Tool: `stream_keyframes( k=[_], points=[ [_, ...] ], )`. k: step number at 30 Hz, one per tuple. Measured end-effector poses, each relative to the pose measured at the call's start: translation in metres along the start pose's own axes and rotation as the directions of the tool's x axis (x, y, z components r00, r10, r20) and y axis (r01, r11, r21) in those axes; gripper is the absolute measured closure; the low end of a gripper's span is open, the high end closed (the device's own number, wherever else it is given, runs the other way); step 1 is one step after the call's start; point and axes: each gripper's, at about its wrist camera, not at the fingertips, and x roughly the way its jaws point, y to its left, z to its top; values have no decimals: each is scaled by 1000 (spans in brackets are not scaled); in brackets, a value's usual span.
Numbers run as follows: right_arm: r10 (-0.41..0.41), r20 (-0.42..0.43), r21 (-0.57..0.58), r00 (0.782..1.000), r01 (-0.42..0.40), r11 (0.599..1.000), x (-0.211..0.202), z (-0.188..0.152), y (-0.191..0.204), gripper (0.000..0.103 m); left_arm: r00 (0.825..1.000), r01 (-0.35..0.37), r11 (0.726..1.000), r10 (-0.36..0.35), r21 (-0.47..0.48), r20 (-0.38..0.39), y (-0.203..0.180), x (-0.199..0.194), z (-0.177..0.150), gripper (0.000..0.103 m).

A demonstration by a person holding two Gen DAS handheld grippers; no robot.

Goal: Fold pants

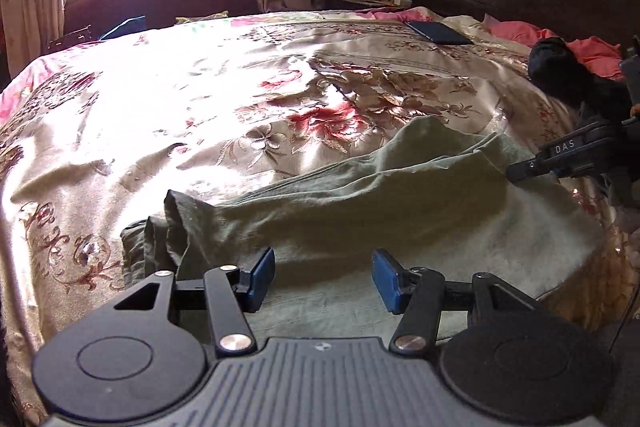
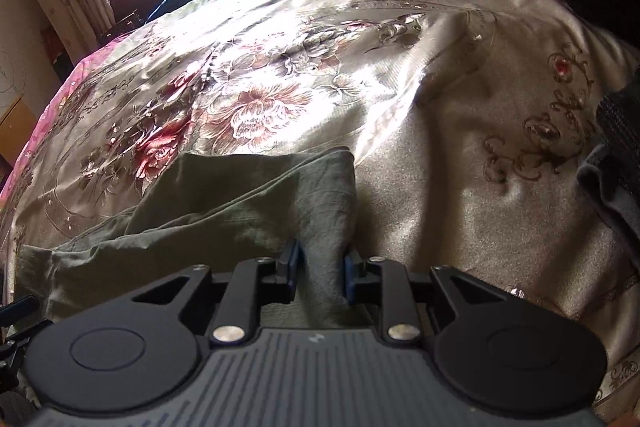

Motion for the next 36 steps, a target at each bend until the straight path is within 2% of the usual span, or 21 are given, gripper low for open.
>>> stream_keyframes(
  k=[2, 4, 9, 11, 12, 14, 16, 19, 22, 24, 25, 27, 29, 31, 33, 36],
  points=[
    [35, -8, 45, 999, -34, 998, 4, -1, -10, 79, 999, 19, 999, -18, 28, -29, -5, 11, -1, 36],
    [62, 1, 76, 998, -62, 995, 0, -3, -18, 80, 998, -10, 1000, 11, 23, -67, -1, 20, -6, 36],
    [77, 4, 95, 997, -77, 993, -4, -6, -24, 84, 994, -87, 991, 79, -105, -81, 43, 3, -17, 36],
    [84, 7, 107, 996, -84, 991, -2, -7, -24, 85, 994, -77, 985, 65, -154, -84, 52, -7, -19, 37],
    [81, 9, 103, 997, -82, 991, -2, -7, -22, 84, 994, -88, 984, 77, -155, -77, 50, -12, -19, 37],
    [79, 11, 89, 997, -79, 993, -6, -8, -19, 79, 994, -105, 989, 102, -102, -31, 37, -22, -15, 36],
    [91, 11, 84, 996, -92, 992, -13, -11, -17, 79, 993, -115, 992, 115, -60, 6, 29, -28, -9, 35],
    [96, -23, 55, 995, -95, 994, -18, -18, -16, 77, 990, -143, 987, 143, -67, -4, 34, -21, -6, 31],
    [99, -37, 65, 994, -96, 993, -20, -22, -17, 78, 981, -194, 971, 190, -140, -47, 52, -16, -12, 31],
    [116, -40, 105, 992, -112, 988, -19, -21, -22, 77, 987, -159, 956, 155, -247, -36, 68, -25, -16, 31],
    [121, -42, 119, 992, -115, 986, -17, -20, -23, 78, 986, -167, 947, 159, -274, -50, 74, -25, -18, 31],
    [113, -40, 136, 993, -107, 985, -14, -17, -24, 80, 974, -223, 943, 209, -246, -81, 76, -17, -22, 31],
    [91, -43, 144, 995, -84, 986, -15, -14, -23, 88, 966, -256, 940, 237, -227, -108, 78, -11, -26, 31],
    [69, -37, 137, 997, -64, 988, -19, -12, -20, 90, 970, -242, 937, 231, -251, -72, 79, -18, -26, 31],
    [57, -26, 134, 998, -53, 990, -22, -11, -18, 92, 967, -256, 940, 252, -226, -49, 76, -23, -25, 31],
    [39, -23, 122, 999, -36, 992, -22, -8, -11, 93, 975, -224, 949, 214, -224, -68, 75, -24, -28, 31]
  ],
)
